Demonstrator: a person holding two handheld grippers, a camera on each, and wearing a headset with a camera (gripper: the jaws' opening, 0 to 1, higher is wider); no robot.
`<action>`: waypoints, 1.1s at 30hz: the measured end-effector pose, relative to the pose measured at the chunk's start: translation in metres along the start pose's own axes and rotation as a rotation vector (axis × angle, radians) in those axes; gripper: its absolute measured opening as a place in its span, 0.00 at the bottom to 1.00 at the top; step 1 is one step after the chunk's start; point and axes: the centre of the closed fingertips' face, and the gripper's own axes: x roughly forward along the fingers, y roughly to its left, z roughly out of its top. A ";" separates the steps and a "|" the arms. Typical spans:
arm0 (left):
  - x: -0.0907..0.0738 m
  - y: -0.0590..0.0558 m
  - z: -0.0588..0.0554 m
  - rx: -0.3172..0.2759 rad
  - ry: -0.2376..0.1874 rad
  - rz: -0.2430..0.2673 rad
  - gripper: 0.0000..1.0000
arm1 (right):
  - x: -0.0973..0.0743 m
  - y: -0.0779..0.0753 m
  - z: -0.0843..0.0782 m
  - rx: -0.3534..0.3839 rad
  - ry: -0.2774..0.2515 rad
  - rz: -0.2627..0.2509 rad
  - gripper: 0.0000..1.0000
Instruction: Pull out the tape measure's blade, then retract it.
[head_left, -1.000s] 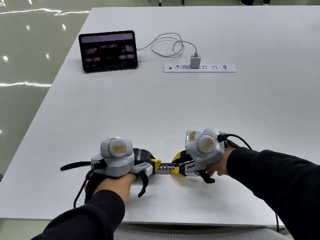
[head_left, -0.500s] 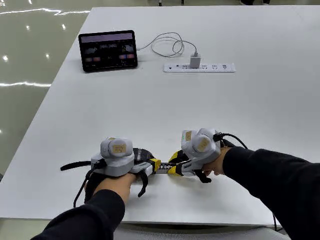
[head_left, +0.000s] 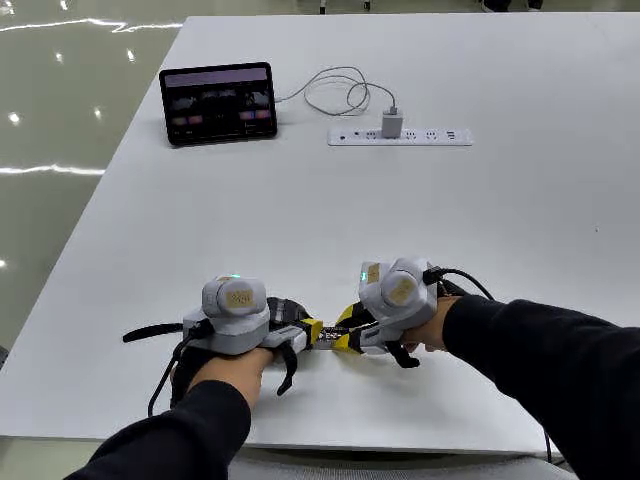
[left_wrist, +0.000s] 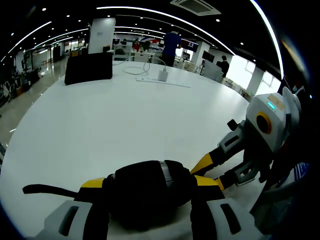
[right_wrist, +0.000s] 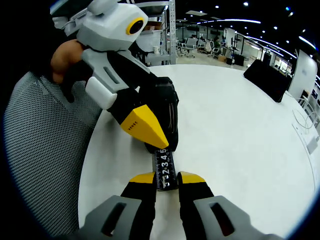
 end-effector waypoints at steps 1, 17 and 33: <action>0.000 0.000 0.000 0.000 0.000 0.000 0.62 | -0.001 0.000 -0.001 -0.002 0.004 -0.001 0.13; 0.000 0.000 0.000 -0.001 0.000 -0.001 0.62 | -0.006 0.000 -0.007 -0.030 0.000 -0.011 0.11; 0.001 0.000 0.000 -0.003 0.001 -0.001 0.62 | 0.000 0.001 0.001 -0.023 -0.020 -0.003 0.11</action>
